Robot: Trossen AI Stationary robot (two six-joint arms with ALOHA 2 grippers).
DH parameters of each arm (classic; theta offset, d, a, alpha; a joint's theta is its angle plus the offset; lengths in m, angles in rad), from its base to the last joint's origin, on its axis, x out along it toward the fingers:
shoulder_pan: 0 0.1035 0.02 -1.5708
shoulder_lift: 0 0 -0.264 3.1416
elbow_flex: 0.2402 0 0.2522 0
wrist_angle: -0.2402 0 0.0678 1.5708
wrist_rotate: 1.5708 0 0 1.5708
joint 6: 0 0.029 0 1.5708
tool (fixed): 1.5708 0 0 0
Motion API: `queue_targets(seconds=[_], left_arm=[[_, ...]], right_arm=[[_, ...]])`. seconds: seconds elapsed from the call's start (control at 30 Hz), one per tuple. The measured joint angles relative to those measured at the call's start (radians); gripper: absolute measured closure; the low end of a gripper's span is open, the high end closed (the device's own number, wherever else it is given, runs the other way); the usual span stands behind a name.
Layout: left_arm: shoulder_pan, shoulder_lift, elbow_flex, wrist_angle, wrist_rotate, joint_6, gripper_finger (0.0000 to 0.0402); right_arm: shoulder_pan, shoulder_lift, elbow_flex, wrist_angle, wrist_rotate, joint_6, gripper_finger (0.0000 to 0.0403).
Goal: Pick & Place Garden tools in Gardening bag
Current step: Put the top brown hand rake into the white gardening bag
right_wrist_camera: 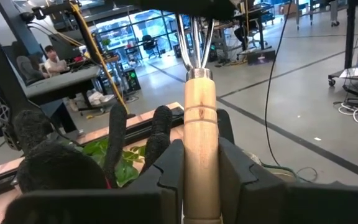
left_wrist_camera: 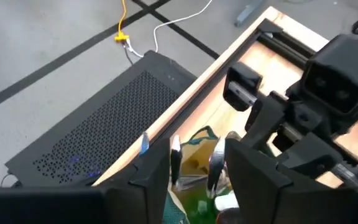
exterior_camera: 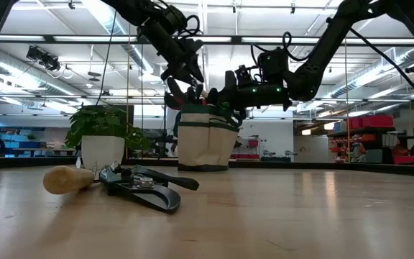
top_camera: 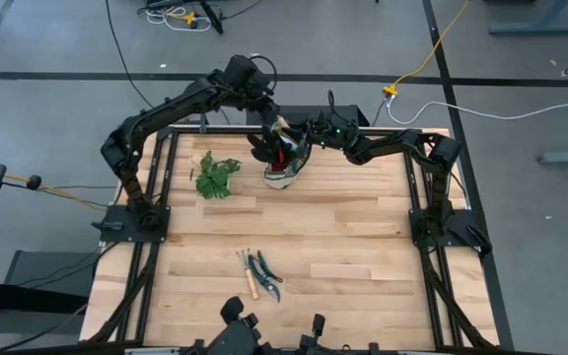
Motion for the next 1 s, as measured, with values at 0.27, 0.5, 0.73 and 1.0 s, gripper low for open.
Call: queue_targets(seconds=[0.27,0.5,0.73,1.0], left_arm=[[0.002,0.017,0.000,0.012,0.010,-0.015,0.0321],[0.002,0.018,0.000,0.013,0.020,-0.017,0.0321],[0.000,0.018,0.000,0.014,0.024,-0.007,0.0321],[-0.002,0.020,0.000,0.013,0.029,-0.006,0.0321]], right_arm=[[0.000,0.000,0.000,-0.008,0.007,-0.007,0.0350],[0.000,0.000,0.000,-0.008,0.006,-0.005,0.0350],[0.000,0.000,0.000,-0.017,0.013,0.003,0.0322],[0.000,-0.001,0.002,-0.012,0.016,0.003,0.0299]])
